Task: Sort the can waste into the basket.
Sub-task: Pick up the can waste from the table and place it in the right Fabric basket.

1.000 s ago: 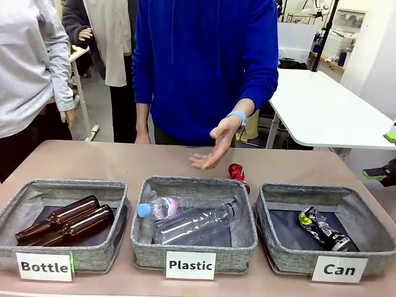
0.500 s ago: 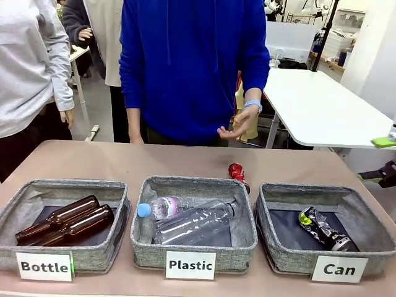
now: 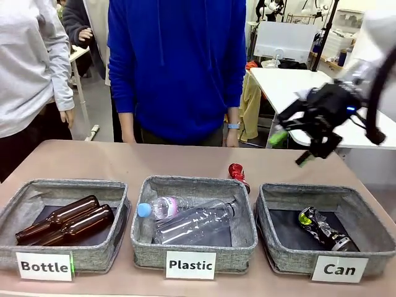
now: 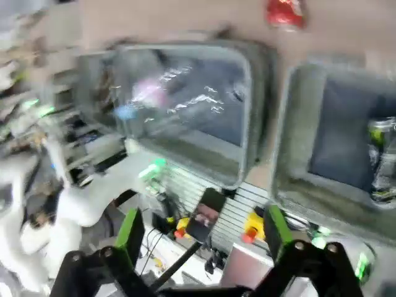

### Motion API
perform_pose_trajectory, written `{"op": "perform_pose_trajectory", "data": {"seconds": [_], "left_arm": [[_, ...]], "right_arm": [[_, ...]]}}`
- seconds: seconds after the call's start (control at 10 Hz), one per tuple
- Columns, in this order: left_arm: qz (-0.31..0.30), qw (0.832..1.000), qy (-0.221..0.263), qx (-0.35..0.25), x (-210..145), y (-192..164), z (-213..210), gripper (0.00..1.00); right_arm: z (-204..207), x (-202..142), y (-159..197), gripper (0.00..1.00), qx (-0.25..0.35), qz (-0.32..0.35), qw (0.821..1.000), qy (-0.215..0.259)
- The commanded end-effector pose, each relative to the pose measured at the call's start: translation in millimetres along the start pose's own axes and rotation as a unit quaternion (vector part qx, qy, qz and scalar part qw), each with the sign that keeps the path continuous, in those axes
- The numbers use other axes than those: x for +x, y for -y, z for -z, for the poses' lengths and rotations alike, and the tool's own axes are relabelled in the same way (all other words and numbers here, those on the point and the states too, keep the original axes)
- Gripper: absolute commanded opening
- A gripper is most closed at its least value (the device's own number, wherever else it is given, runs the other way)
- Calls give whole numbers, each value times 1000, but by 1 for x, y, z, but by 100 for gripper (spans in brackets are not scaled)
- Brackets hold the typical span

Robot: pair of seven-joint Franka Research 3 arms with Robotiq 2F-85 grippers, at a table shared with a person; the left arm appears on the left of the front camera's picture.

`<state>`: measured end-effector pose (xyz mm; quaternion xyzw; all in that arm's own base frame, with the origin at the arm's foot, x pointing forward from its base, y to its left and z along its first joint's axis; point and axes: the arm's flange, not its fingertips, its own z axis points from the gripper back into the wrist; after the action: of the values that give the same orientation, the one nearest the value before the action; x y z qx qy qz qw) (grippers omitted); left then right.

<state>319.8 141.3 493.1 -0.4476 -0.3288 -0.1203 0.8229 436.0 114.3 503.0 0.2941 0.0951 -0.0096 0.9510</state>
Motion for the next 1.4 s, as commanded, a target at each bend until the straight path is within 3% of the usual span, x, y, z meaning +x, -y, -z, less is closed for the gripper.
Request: {"op": "perform_pose_trajectory", "data": {"seconds": [0.0,0.3,0.5,0.6,0.8,0.9,1.0,1.3], "left_arm": [[-4,1000,8,-2,2,2,-1,100],[-4,1000,8,-2,2,2,-1,100],[-4,1000,8,-2,2,2,-1,100],[-4,1000,8,-2,2,2,-1,100],[-4,1000,8,-2,2,2,-1,100],[-4,1000,8,-2,2,2,-1,100],[-4,1000,8,-2,2,2,-1,100],[-4,1000,8,-2,2,2,-1,100]], "right_arm": [[19,48,-27,100,-137,67,988,-34],[70,85,-71,100,-246,94,963,63],[77,95,-62,100,-259,101,950,144],[77,82,-67,100,-236,75,967,63],[77,82,-67,100,-236,75,967,63],[82,91,-65,100,-248,81,961,89],[93,96,-65,100,-254,43,958,123],[125,137,-44,100,-244,12,957,157]]}}
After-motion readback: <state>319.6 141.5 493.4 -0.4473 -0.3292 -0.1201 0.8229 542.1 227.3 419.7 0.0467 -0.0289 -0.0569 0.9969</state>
